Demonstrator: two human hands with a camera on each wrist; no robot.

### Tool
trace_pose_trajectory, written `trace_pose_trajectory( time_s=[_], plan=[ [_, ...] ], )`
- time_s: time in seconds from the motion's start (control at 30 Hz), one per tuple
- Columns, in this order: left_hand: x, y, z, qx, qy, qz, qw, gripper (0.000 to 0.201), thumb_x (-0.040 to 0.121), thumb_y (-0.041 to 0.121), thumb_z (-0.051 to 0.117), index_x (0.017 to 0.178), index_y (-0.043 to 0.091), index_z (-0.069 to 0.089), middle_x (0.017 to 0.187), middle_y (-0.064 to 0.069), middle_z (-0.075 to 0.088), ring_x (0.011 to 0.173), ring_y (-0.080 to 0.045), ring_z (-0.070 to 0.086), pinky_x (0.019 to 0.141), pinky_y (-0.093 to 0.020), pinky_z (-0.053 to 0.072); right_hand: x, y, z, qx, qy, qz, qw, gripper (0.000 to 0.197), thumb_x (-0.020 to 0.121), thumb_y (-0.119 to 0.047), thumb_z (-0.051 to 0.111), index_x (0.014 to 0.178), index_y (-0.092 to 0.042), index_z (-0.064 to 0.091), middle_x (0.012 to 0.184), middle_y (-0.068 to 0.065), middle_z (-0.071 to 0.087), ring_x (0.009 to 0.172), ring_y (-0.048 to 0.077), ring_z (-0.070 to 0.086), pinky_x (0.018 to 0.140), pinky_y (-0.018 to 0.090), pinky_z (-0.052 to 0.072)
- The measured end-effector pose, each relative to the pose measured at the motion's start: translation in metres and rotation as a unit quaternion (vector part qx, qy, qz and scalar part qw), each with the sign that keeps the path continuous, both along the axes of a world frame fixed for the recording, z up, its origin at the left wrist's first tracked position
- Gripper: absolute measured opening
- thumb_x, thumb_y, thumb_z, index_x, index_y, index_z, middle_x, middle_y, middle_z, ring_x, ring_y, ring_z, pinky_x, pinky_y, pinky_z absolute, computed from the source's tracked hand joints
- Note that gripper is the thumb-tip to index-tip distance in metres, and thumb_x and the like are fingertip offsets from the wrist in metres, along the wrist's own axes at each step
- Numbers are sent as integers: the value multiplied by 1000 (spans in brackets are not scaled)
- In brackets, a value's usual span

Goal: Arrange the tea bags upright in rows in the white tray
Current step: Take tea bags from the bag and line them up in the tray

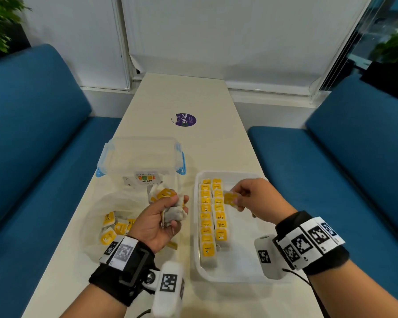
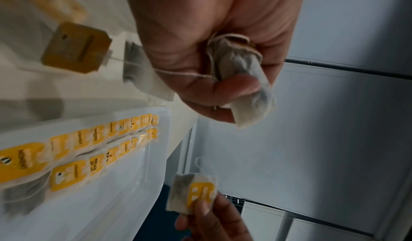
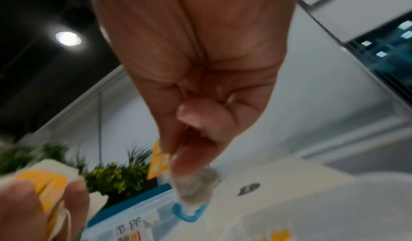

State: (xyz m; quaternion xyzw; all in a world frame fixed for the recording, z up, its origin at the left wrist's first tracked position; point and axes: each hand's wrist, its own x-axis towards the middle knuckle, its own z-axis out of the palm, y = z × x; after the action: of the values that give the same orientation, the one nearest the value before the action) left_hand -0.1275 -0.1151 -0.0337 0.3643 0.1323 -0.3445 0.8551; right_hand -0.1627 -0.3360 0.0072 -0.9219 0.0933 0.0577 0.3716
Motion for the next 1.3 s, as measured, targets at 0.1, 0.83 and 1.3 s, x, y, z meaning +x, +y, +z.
trace_pose_trajectory(
  time_s=[0.1,0.83,1.3],
  plan=[
    [2,-1,3,1,-10,1,1000,29,76,16,54,53,14,72,76,-3,68,53,-9,61,32,-12,37,0,-6,-12,-4,77,0,997,8,88,-8,62,81,-14,61,60,0,61,40,1,51,38,16,38],
    [-5,5,-1,14,7,12,1000,40,87,15,50,53,17,71,81,-4,68,54,-10,61,32,-12,37,28,22,-69,-235,317,151,906,27,87,-10,60,112,-3,65,62,-4,50,51,5,47,46,15,38],
    [-12,2,-1,18,19,10,1000,11,73,13,56,66,17,64,80,-8,69,55,-14,64,30,-14,37,45,23,-61,-312,282,160,893,49,77,-30,76,115,-4,59,118,10,62,99,23,58,91,34,48]
  ],
)
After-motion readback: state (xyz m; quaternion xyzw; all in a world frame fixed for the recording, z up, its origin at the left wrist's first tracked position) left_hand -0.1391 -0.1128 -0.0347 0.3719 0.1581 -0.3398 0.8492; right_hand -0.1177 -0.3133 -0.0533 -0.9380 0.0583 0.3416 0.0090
